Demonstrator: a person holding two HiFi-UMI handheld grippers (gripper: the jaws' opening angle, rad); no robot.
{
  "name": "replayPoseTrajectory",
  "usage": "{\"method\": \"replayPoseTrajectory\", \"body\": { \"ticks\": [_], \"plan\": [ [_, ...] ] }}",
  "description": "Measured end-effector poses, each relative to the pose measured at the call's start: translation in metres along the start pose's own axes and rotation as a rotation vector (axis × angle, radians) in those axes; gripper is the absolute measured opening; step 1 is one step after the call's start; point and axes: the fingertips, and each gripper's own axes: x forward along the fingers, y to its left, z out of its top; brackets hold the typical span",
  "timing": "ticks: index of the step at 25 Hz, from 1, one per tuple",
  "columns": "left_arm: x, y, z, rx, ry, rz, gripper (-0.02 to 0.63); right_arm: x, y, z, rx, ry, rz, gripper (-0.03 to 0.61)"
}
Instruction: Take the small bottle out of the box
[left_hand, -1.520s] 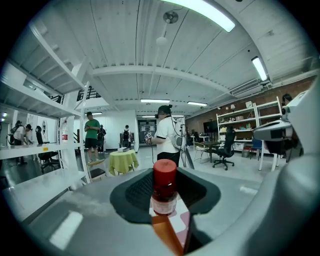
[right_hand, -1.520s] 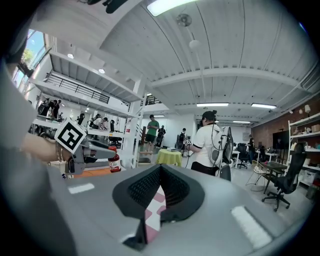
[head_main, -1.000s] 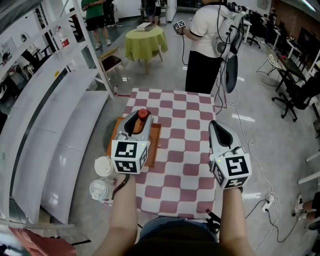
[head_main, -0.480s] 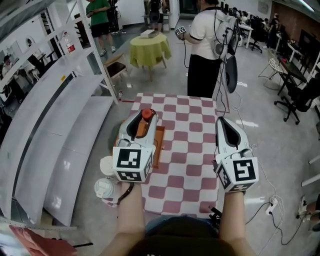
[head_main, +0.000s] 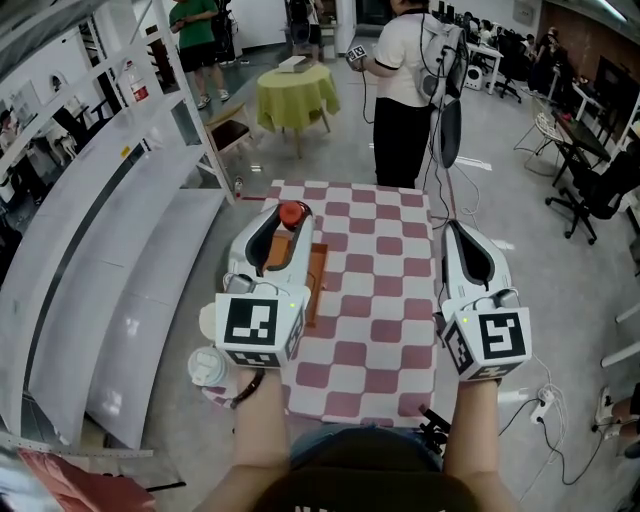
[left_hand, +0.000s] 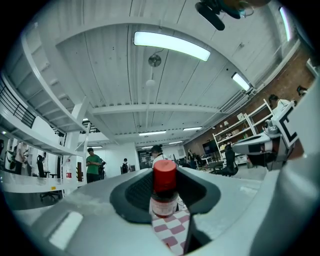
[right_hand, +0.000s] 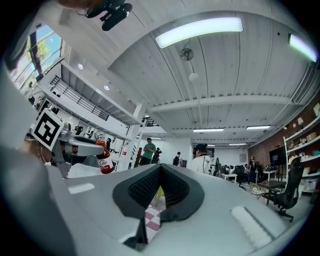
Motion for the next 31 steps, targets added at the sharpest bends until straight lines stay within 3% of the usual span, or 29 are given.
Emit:
{"method": "replayPoseTrajectory", "body": {
  "ticks": [8,31],
  "plan": [
    [-0.01,0.001,0.01,0.004,-0.023,0.017,0.144,-0.002,0.011,0.008,-0.003,0.0,0.042,-0.003],
    [-0.007,-0.003,0.023,0.017,-0.056,0.007,0.144,-0.008,0.004,0.021,-0.021,-0.021,0.015,-0.003]
  ]
}}
